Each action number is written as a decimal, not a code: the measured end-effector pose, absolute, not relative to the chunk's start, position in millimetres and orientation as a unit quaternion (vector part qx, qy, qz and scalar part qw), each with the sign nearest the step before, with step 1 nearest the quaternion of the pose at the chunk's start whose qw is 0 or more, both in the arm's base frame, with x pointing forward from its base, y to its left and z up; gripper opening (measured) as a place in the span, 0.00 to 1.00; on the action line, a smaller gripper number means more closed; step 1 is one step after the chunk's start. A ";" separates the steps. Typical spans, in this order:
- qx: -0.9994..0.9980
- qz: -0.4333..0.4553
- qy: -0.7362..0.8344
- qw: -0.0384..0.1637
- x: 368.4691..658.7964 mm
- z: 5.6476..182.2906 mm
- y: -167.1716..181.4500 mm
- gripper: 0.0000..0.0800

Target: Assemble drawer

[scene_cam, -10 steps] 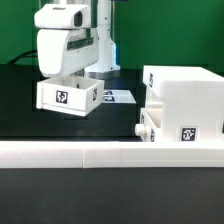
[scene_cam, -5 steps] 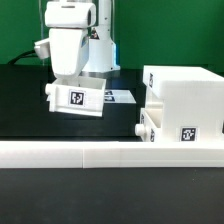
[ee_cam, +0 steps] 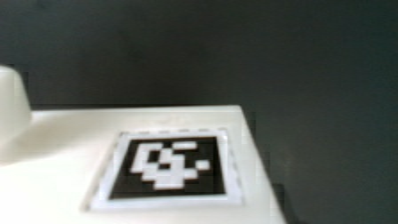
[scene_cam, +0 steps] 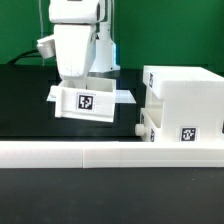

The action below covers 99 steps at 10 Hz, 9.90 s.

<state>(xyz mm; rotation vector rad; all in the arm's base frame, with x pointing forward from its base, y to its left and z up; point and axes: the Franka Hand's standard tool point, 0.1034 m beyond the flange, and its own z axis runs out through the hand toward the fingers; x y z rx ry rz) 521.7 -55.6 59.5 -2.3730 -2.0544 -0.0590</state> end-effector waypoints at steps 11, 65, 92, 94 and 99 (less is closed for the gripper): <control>-0.743 -0.032 -0.669 0.004 540.6 58.4 -28.2 0.05; -0.714 -0.014 -0.700 0.018 547.2 55.2 14.5 0.28; -0.698 -0.086 -0.703 0.110 598.0 63.2 -42.9 0.81; -0.699 -0.086 -0.702 0.110 597.5 62.1 -44.1 0.81; -0.696 -0.098 -0.704 0.099 598.3 59.2 -26.1 0.81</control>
Offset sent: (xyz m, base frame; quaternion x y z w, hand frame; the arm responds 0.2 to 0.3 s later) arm 0.0185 0.0188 0.0008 0.0093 0.0205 -0.0440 0.9988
